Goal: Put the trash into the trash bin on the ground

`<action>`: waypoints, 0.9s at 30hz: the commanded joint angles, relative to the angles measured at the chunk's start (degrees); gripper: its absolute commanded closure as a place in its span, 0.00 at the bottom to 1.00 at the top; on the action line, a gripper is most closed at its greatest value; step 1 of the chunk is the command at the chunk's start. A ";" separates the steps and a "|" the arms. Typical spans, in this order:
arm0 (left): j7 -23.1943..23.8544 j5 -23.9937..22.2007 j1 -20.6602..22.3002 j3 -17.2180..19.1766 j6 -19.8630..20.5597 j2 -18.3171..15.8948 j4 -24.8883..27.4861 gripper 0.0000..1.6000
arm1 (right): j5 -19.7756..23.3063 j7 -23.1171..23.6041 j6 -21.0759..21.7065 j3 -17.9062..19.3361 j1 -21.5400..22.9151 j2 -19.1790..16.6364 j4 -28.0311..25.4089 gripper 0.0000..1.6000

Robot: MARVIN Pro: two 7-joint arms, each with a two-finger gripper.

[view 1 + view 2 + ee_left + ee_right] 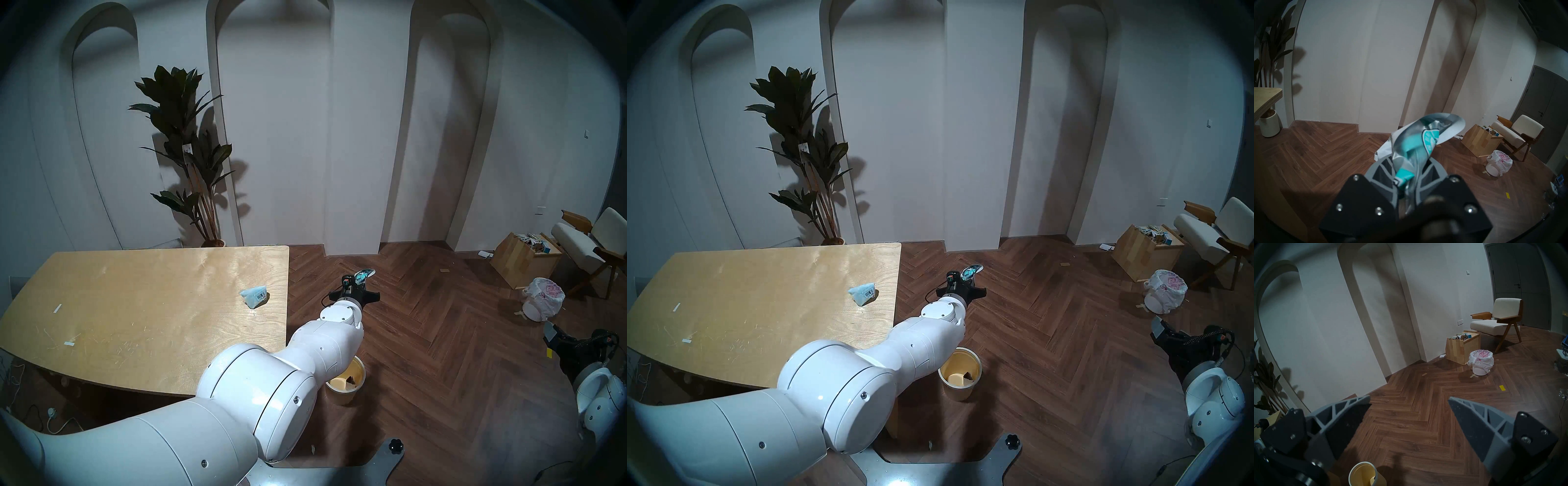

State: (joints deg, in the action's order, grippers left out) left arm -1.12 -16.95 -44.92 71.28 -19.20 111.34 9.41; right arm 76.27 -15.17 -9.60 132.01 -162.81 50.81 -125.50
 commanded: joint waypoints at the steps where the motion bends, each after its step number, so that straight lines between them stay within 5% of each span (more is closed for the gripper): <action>1: -0.02 0.47 2.18 -0.41 -0.89 0.71 -0.06 0.10 | -0.14 -0.01 0.07 0.60 -0.15 0.12 -0.44 0.00; 12: 0.35 0.68 2.25 -0.47 -1.26 -0.08 -0.49 0.20 | -0.17 0.06 0.14 0.60 -0.09 0.20 -0.44 0.00; 19: 0.66 0.56 2.14 -0.34 -2.35 -0.44 -0.16 0.09 | -0.18 0.07 0.18 0.62 -0.09 0.23 -0.46 0.00; 20: 0.56 0.42 1.98 -0.19 -3.43 -0.33 0.43 0.00 | -0.18 0.07 0.21 0.64 -0.10 0.24 -0.47 0.00; 27: -0.71 2.23 3.46 -1.62 -8.84 0.33 4.14 0.00 | -0.18 0.17 0.08 0.45 0.09 0.23 -0.31 0.00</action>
State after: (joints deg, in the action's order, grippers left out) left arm -1.01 -15.84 -44.64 70.55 -22.96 110.87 9.20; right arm 76.22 -14.98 -9.54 132.01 -162.72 51.07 -125.50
